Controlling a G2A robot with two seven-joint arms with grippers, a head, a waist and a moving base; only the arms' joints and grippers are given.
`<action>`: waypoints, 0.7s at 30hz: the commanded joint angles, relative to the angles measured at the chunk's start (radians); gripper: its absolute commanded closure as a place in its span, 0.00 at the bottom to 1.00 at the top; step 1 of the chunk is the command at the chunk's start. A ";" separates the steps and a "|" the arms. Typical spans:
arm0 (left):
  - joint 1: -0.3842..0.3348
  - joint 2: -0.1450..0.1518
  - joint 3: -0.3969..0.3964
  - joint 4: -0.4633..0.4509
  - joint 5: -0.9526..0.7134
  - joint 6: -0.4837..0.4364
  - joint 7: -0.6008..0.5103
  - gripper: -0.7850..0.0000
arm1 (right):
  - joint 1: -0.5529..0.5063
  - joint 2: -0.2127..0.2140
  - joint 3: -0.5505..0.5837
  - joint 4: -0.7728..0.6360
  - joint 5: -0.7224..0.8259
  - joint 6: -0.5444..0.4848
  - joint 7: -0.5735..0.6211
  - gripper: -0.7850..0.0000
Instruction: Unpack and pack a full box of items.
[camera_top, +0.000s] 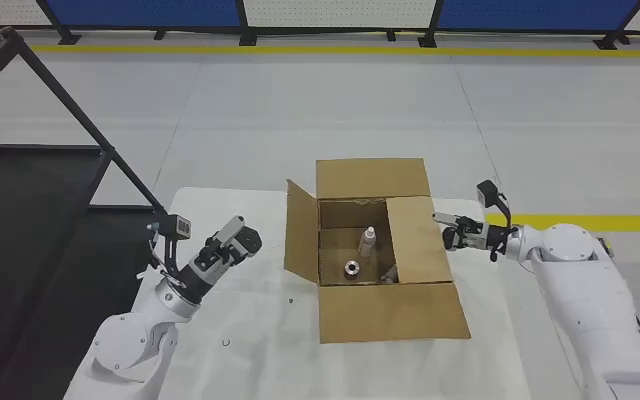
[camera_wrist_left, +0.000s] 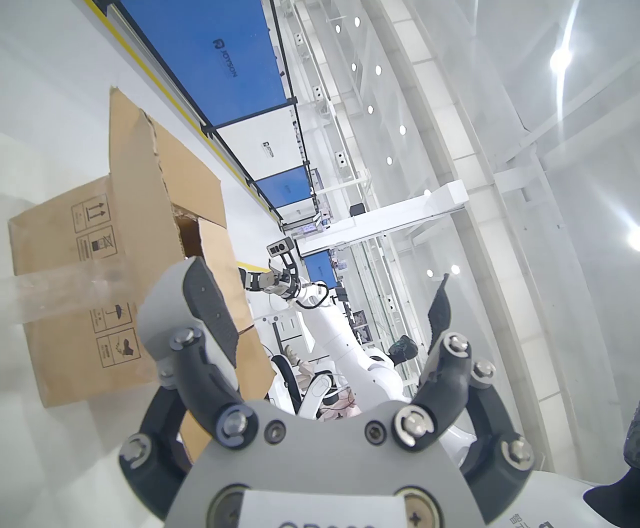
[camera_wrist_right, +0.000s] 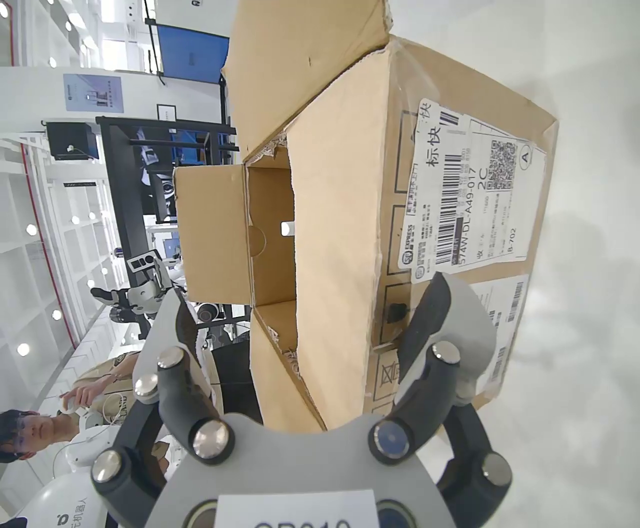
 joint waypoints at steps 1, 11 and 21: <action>-0.004 -0.001 0.009 0.002 0.002 0.002 -0.005 0.00 | 0.001 -0.007 -0.011 -0.004 0.012 -0.007 0.005 0.00; 0.021 -0.002 0.029 -0.065 0.024 -0.004 -0.031 0.00 | 0.001 -0.033 -0.069 -0.016 0.040 -0.019 0.045 0.00; 0.009 -0.006 0.083 -0.134 0.027 0.058 -0.056 0.00 | -0.011 -0.035 -0.067 -0.022 0.131 -0.055 0.074 0.00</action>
